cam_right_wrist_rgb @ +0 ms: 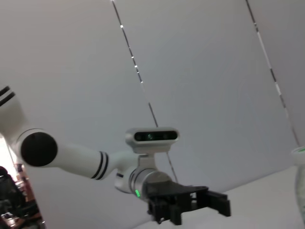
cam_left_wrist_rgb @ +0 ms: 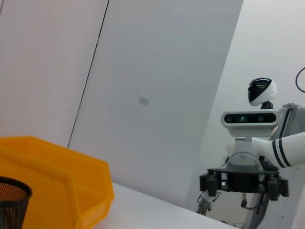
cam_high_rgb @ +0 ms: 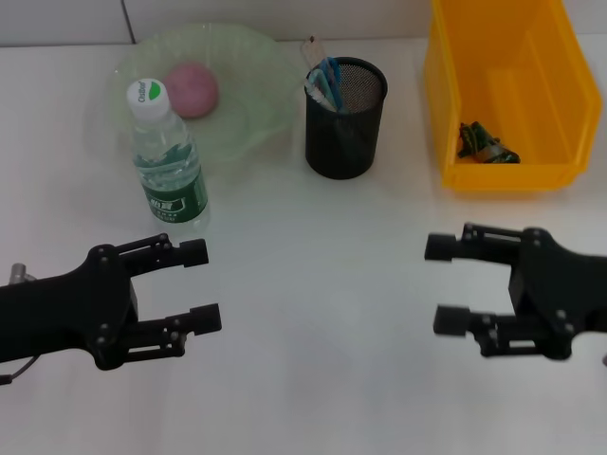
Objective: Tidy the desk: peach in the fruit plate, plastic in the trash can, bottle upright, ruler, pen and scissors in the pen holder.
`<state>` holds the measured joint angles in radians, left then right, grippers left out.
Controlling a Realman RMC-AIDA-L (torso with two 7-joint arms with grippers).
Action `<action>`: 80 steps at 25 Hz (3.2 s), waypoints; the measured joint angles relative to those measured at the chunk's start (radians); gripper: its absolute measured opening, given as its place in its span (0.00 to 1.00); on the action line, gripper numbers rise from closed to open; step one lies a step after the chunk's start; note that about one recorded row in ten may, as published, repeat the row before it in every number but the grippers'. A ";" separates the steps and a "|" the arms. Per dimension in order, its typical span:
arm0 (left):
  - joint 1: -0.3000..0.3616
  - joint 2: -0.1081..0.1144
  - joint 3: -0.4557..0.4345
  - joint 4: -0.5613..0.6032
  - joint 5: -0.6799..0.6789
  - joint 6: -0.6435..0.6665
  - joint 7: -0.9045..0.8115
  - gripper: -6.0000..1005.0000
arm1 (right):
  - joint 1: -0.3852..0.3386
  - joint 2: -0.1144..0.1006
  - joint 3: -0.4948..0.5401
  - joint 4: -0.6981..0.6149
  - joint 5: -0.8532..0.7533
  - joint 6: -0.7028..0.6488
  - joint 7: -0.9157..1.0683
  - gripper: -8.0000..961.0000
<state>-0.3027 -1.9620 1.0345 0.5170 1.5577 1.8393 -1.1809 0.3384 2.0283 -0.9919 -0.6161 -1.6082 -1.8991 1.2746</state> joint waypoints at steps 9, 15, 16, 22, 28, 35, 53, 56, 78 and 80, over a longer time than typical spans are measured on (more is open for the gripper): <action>0.015 0.004 -0.007 0.000 0.001 -0.002 0.005 0.78 | -0.007 0.006 0.002 0.006 -0.048 -0.028 -0.005 0.81; 0.017 0.005 -0.008 0.000 0.001 -0.004 0.007 0.78 | -0.006 0.006 0.004 0.006 -0.047 -0.028 -0.006 0.81; 0.018 0.005 -0.008 0.000 0.001 -0.002 0.008 0.78 | -0.006 0.007 0.006 0.005 -0.044 -0.026 -0.006 0.81; 0.022 0.005 -0.008 0.002 0.001 0.002 0.011 0.78 | -0.007 0.011 0.040 0.006 -0.043 -0.024 -0.006 0.81; 0.023 0.004 -0.001 0.003 0.019 0.002 0.012 0.78 | -0.007 0.014 0.058 0.006 -0.042 -0.024 -0.006 0.81; 0.022 0.003 -0.002 0.003 0.025 0.002 0.012 0.78 | -0.004 0.016 0.058 0.008 -0.043 -0.024 -0.006 0.81; 0.022 -0.001 0.000 0.012 0.027 0.029 0.011 0.78 | 0.002 0.023 0.058 0.009 -0.048 -0.025 -0.006 0.81; 0.022 -0.002 0.000 0.012 0.027 0.029 0.011 0.78 | 0.002 0.023 0.058 0.009 -0.048 -0.024 -0.006 0.81; 0.015 -0.005 0.002 0.012 0.027 0.033 0.005 0.78 | 0.004 0.023 0.058 0.009 -0.049 -0.026 -0.006 0.81; 0.014 -0.005 0.003 0.012 0.027 0.032 0.006 0.78 | 0.004 0.023 0.058 0.009 -0.049 -0.026 -0.006 0.81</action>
<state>-0.2884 -1.9666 1.0371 0.5292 1.5846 1.8717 -1.1750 0.3421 2.0515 -0.9342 -0.6074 -1.6568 -1.9247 1.2686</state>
